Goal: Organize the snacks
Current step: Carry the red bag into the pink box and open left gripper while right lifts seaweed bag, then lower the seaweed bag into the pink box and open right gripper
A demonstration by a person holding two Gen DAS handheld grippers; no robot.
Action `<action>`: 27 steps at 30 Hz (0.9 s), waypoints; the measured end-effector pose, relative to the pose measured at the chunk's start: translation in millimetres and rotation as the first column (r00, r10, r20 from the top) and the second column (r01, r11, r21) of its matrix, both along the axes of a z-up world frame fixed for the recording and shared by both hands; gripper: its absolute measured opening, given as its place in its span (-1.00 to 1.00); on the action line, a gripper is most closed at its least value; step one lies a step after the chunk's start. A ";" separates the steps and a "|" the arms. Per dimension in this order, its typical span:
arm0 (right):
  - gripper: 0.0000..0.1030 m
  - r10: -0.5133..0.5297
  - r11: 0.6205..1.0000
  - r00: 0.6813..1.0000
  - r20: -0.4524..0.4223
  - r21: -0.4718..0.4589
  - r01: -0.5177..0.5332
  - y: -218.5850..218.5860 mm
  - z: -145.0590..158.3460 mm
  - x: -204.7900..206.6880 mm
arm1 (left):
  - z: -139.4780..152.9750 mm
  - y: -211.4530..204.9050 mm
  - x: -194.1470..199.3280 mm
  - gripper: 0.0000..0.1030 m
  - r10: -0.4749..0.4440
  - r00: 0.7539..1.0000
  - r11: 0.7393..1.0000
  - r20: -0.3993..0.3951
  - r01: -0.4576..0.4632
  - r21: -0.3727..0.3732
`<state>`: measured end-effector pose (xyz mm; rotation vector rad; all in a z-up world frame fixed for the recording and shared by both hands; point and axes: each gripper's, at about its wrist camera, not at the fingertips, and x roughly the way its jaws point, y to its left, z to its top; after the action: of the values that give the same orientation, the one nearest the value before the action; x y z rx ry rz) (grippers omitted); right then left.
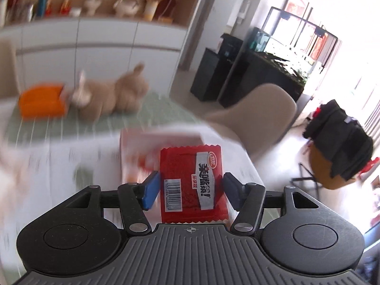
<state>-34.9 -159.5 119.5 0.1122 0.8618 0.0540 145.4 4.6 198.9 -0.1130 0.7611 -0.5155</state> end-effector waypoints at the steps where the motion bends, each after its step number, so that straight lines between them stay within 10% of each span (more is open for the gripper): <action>1: 0.50 -0.003 1.000 1.000 0.007 0.000 0.003 -3.9 0.6 -1.0 | 0.1 -13.3 16.3 0.26 0.005 1.000 0.999 0.000 -0.005 0.039; 12: 0.51 -0.048 0.999 0.999 -0.004 -0.022 0.048 -44.6 -10.2 2.4 | -22.2 -63.2 55.8 0.29 -0.021 0.999 0.981 0.026 0.016 0.194; 15: 0.51 -0.044 0.999 0.999 -0.015 -0.009 0.044 -46.4 -13.6 8.0 | -55.7 -77.0 65.2 0.26 -0.093 0.994 0.932 0.060 0.066 0.356; 27: 0.51 -0.020 1.000 0.999 0.031 -0.023 0.021 -50.4 -0.5 22.9 | -69.6 -67.9 45.3 0.19 -0.107 0.994 0.932 0.025 0.092 0.350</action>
<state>-12.0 -209.9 118.9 0.0985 0.8306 0.0265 190.8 -63.3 129.3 0.2679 0.8076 -0.4701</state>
